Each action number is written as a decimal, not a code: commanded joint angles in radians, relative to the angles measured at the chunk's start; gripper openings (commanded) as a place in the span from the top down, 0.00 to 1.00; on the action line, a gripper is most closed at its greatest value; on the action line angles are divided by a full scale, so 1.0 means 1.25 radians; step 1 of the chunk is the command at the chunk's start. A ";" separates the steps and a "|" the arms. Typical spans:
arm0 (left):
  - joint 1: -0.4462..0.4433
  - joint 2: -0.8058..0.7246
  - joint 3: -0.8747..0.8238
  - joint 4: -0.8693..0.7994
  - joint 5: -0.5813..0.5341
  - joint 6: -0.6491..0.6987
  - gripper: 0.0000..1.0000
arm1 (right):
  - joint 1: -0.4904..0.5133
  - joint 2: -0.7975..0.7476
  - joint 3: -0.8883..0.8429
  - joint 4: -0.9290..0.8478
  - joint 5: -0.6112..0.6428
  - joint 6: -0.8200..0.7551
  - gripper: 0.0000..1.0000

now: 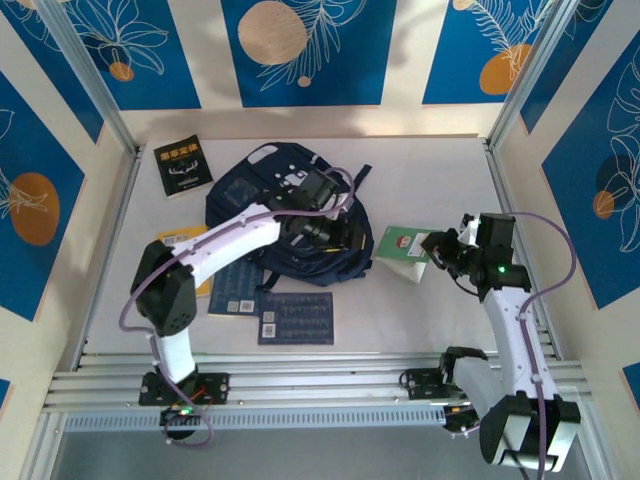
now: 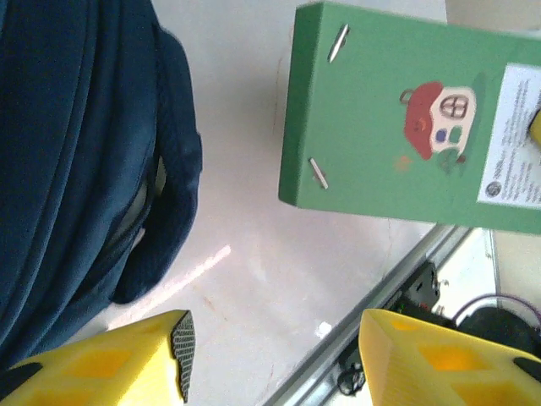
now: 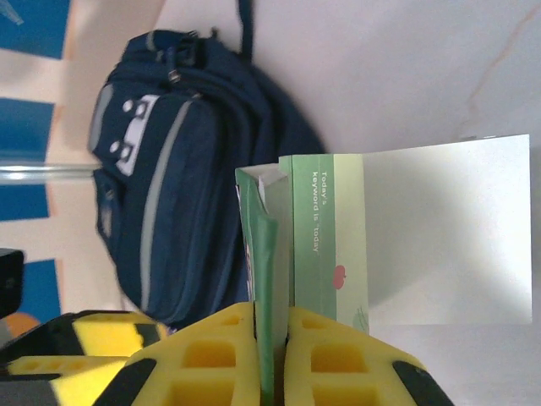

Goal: Pack books, pencil case, and school supplies into a backpack

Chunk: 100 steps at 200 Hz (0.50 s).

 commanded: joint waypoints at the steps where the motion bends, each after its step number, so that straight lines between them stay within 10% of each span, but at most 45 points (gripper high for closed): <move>1: 0.046 -0.120 -0.113 0.087 0.042 -0.018 0.41 | 0.011 -0.039 0.036 0.029 -0.103 0.030 1.00; 100: 0.102 -0.260 -0.348 0.477 0.278 -0.247 0.27 | 0.123 -0.081 -0.057 0.284 -0.215 0.233 1.00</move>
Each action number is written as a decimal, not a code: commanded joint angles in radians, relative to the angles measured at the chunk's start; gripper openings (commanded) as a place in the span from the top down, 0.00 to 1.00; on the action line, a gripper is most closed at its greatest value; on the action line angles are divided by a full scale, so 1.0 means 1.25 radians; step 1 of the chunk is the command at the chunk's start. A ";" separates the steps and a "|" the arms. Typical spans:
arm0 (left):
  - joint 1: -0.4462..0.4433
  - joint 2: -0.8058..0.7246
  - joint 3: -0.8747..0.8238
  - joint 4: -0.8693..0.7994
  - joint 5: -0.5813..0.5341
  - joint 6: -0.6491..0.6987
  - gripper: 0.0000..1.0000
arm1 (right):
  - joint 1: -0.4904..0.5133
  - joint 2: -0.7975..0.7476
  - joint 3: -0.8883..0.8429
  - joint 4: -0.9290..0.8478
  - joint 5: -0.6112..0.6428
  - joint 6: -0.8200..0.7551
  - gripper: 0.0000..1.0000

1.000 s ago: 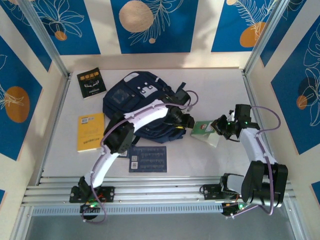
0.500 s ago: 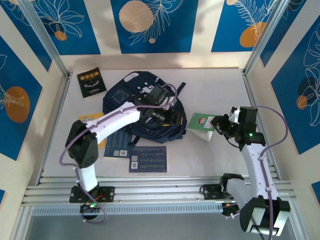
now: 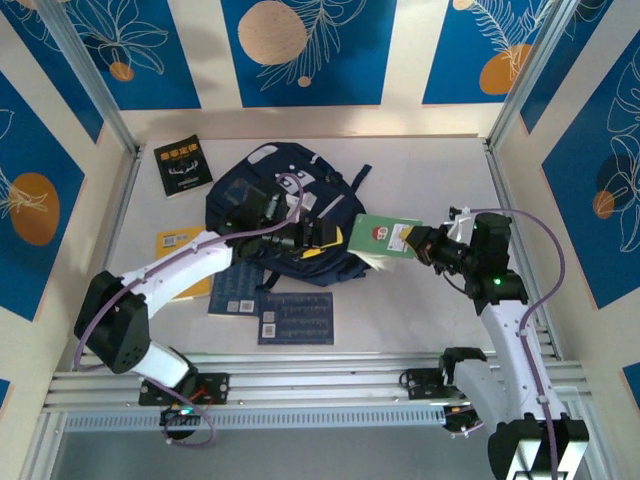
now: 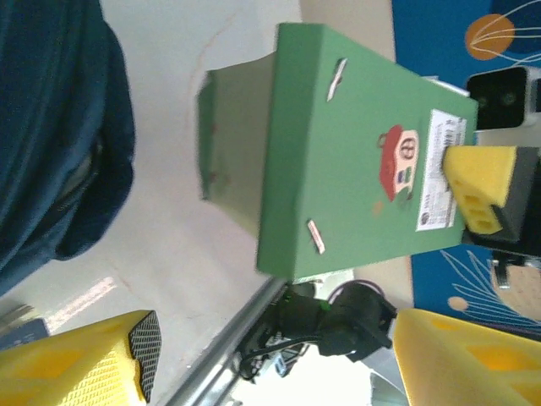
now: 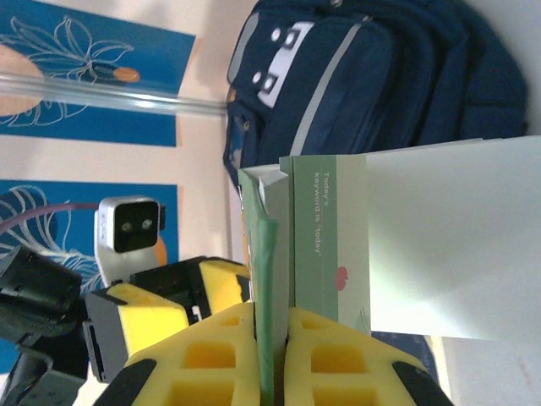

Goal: Pack books, pencil case, and school supplies into a backpack

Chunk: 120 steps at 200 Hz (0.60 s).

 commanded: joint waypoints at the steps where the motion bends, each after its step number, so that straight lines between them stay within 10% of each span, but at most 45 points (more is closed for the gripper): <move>1: -0.003 -0.025 -0.007 0.115 0.059 -0.058 0.27 | 0.034 -0.019 -0.020 0.109 -0.052 0.072 1.00; 120: -0.060 0.017 -0.050 0.269 0.056 -0.177 0.43 | 0.144 -0.046 -0.069 0.219 0.028 0.171 1.00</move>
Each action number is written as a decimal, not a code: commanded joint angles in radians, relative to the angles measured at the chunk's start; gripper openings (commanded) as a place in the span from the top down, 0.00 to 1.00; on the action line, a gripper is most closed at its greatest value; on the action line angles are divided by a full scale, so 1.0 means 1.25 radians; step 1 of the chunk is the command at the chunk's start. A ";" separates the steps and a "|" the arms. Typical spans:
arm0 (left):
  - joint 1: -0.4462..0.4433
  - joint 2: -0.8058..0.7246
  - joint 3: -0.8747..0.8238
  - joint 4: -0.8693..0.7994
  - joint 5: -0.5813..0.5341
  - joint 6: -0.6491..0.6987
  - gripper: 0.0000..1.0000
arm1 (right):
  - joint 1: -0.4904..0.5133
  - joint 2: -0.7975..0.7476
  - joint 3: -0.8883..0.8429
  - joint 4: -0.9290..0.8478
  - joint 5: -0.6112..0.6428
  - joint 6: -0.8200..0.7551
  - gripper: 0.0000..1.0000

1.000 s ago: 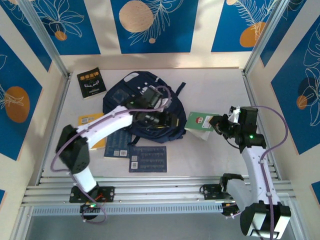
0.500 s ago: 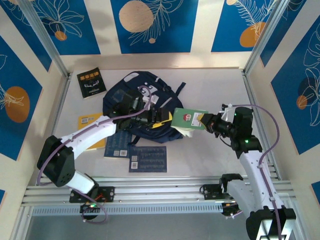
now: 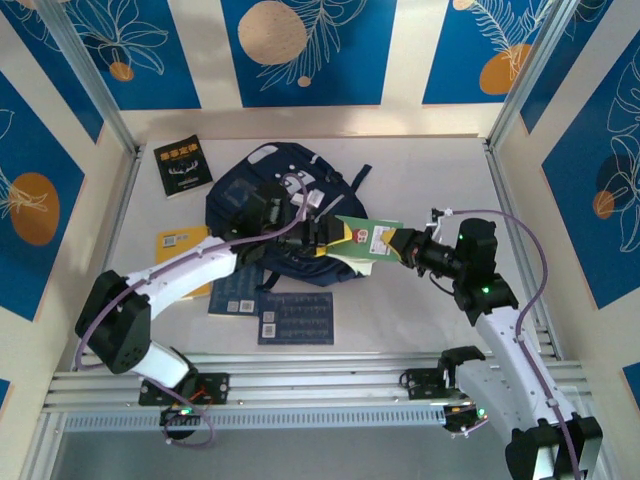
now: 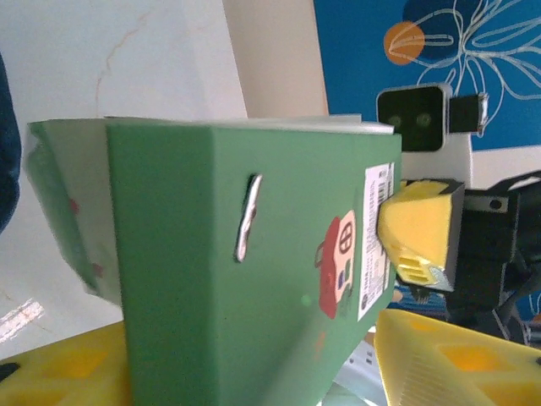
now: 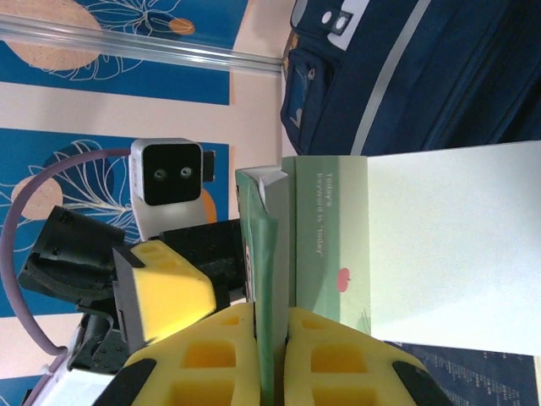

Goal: Pack books, pencil case, and school supplies into a backpack

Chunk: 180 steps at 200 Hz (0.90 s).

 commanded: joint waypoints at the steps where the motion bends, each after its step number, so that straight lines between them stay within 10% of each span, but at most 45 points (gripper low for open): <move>1: -0.021 0.013 -0.011 0.071 0.019 -0.041 0.43 | 0.017 -0.015 -0.014 0.052 0.020 0.024 1.00; 49: -0.022 -0.016 0.000 0.062 0.008 -0.045 0.74 | 0.029 -0.020 0.014 -0.022 0.055 -0.022 1.00; 99: -0.014 -0.069 0.051 -0.044 -0.019 0.011 0.89 | 0.026 -0.051 0.084 -0.272 0.174 -0.150 0.14; 180: -0.012 -0.135 0.056 0.007 -0.030 -0.054 1.00 | 0.013 -0.052 -0.090 0.123 -0.065 0.125 0.01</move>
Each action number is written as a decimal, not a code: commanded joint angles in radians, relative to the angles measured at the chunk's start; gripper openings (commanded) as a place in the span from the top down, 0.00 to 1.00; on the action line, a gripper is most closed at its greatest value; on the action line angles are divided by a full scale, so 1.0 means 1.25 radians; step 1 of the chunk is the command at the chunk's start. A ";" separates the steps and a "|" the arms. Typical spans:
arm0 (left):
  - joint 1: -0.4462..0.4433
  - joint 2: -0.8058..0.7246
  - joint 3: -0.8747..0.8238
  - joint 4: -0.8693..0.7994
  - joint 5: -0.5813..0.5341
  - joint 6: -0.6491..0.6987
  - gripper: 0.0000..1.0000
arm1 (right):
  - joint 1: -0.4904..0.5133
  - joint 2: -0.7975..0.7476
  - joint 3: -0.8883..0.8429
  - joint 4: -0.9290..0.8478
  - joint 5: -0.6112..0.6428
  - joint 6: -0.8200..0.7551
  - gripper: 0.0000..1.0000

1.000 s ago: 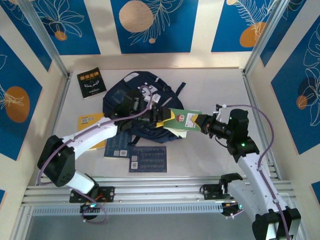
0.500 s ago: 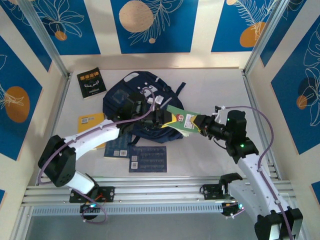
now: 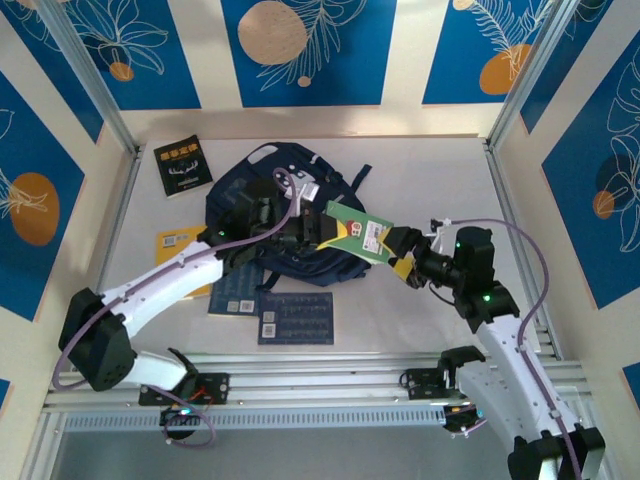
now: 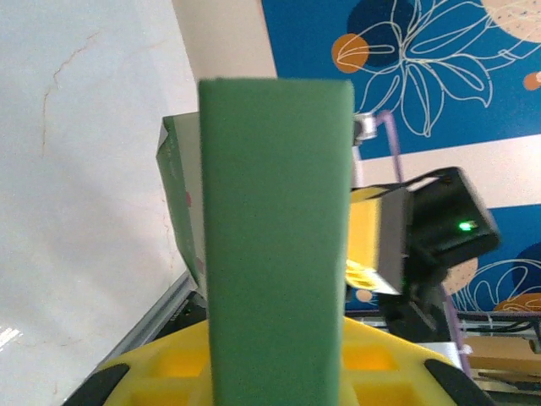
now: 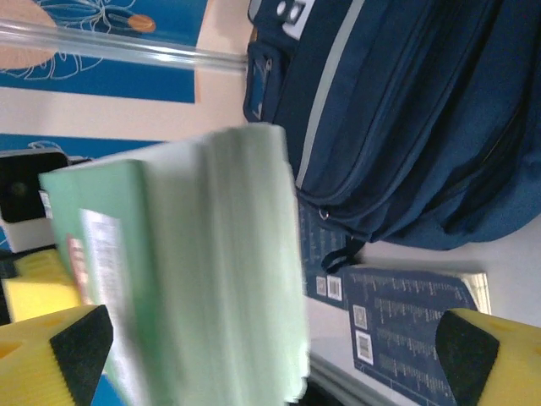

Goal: Pack books, pencil case, and school supplies into a backpack

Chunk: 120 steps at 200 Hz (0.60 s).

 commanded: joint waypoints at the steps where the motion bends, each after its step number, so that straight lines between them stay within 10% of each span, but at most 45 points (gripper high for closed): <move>1: 0.000 -0.038 0.029 0.049 -0.006 -0.025 1.00 | -0.001 -0.004 -0.050 0.198 -0.092 0.144 0.00; 120: -0.019 -0.051 0.015 0.113 -0.007 -0.092 1.00 | 0.113 0.039 -0.072 0.465 -0.022 0.315 0.00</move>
